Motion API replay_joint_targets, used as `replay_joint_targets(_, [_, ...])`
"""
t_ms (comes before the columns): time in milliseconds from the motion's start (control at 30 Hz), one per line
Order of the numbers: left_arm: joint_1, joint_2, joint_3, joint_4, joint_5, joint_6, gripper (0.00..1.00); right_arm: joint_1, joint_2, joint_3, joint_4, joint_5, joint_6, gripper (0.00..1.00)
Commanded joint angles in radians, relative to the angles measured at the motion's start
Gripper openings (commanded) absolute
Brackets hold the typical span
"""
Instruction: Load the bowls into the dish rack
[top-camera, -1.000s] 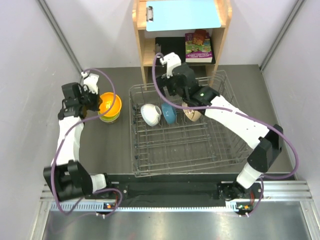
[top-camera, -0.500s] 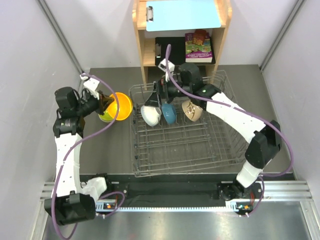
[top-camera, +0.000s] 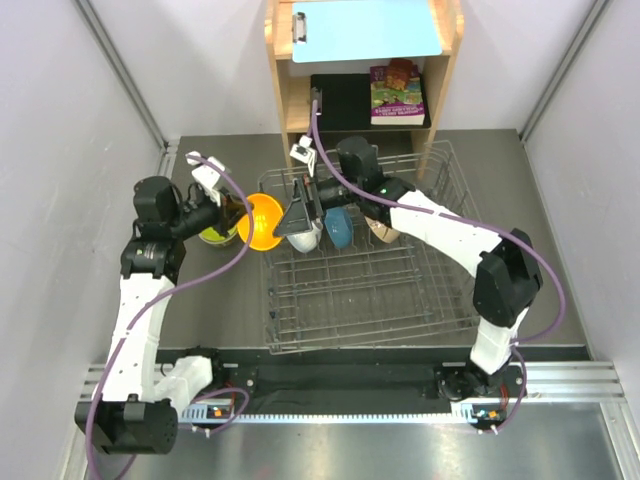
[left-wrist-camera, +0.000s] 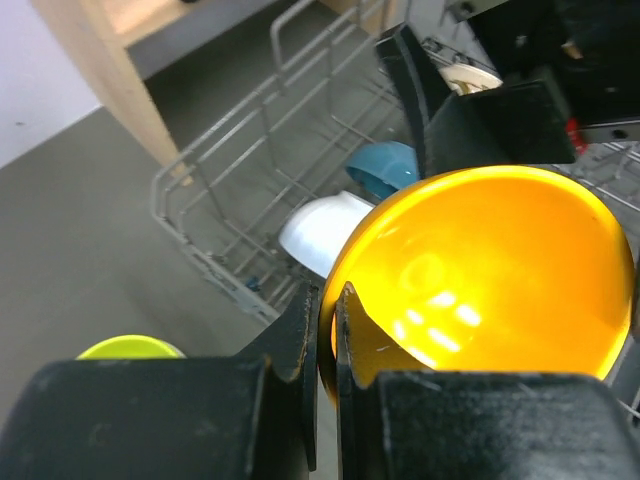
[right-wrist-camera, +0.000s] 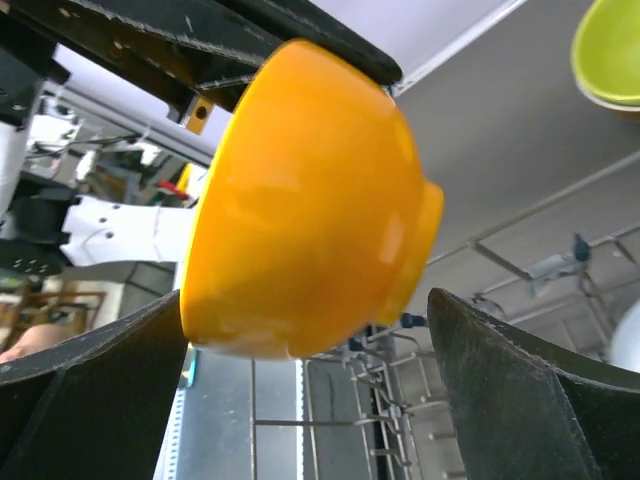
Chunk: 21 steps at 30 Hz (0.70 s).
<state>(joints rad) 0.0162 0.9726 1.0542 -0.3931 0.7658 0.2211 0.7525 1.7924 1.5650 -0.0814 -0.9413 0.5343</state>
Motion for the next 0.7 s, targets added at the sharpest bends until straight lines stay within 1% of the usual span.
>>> replay_joint_targets(0, [-0.013,-0.026,-0.010,0.071,-0.010,-0.023,0.00,0.007,0.018,-0.019,0.178,-0.131,0.101,1.00])
replay_joint_targets(33, [-0.039,-0.026,-0.011,0.074,-0.010,-0.022,0.00,0.007,0.022,-0.020,0.193,-0.140,0.125,1.00])
replay_joint_targets(133, [-0.042,-0.025,-0.014,0.073,-0.011,-0.017,0.00,0.008,0.028,-0.033,0.274,-0.172,0.182,0.98])
replay_joint_targets(233, [-0.045,-0.029,-0.022,0.073,-0.014,-0.012,0.00,0.007,0.030,-0.039,0.314,-0.180,0.216,0.96])
replay_joint_targets(533, [-0.047,-0.035,-0.031,0.051,0.015,-0.012,0.00,-0.051,0.048,-0.033,0.315,-0.152,0.216,0.93])
replay_joint_targets(667, [-0.047,-0.038,-0.031,0.046,0.016,-0.014,0.00,-0.061,0.045,-0.037,0.313,-0.148,0.213,0.90])
